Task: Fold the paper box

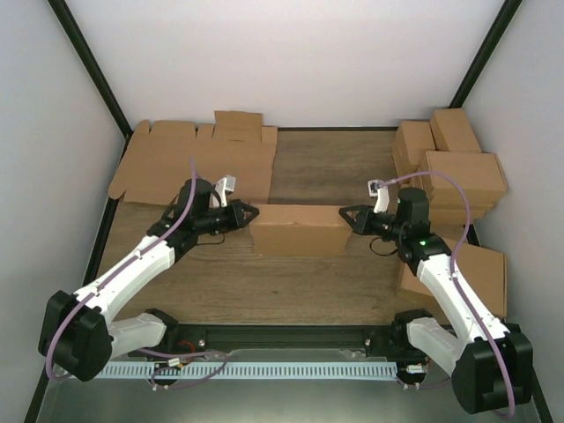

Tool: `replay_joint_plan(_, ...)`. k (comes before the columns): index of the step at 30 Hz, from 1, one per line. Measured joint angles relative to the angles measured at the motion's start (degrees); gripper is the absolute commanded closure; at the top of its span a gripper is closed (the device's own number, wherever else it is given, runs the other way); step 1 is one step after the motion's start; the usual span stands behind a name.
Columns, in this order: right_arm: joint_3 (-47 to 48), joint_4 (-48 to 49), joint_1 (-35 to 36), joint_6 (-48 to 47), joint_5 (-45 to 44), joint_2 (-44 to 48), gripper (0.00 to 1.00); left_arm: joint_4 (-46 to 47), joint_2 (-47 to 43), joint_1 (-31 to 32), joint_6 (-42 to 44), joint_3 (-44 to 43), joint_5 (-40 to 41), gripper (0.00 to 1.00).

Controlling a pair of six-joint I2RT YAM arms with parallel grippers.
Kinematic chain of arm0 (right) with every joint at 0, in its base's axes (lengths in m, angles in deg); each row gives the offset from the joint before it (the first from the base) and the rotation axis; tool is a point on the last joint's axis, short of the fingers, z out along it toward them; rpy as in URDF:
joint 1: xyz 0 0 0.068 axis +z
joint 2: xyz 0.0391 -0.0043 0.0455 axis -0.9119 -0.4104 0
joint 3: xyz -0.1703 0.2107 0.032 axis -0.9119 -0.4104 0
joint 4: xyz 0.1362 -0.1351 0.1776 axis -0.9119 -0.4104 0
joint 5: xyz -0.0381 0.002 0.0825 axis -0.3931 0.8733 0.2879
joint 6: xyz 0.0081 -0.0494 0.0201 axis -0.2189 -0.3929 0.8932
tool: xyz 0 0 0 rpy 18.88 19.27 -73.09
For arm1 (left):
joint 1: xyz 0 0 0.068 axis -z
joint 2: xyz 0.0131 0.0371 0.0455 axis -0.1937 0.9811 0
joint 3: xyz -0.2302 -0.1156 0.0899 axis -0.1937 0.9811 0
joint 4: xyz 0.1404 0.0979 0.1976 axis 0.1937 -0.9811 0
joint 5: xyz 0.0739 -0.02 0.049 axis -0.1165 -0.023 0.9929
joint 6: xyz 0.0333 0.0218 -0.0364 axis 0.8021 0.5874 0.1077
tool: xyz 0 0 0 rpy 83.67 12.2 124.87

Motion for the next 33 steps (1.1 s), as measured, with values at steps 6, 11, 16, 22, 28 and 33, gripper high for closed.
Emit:
replay_joint_plan(6,5.90,-3.85,-0.22,-1.51,1.27,-0.28,0.99,-9.79,0.83,0.17,2.95,-9.14,2.36,0.96)
replay_joint_plan(11,4.52,-1.97,-0.24,-2.01,2.05,0.48,0.99,-8.98,0.20,0.17,3.91,-8.17,3.39,0.96)
replay_joint_plan(16,-2.34,4.13,-0.46,-1.01,2.71,-0.35,0.99,-1.31,0.31,-0.11,2.27,-0.55,2.97,0.96)
replay_joint_plan(22,-1.49,3.91,-0.37,-1.99,0.31,0.46,0.70,-2.99,-1.53,0.74,3.50,-1.25,7.17,0.80)
replay_joint_plan(28,2.86,2.23,-0.52,-4.33,-6.12,3.06,0.11,-11.65,-5.09,-0.15,6.99,-7.96,18.67,0.23)
replay_joint_plan(33,8.90,-3.41,-0.57,-5.53,-10.21,0.09,0.00,-14.10,-6.45,-0.50,6.49,-10.25,21.22,0.03)
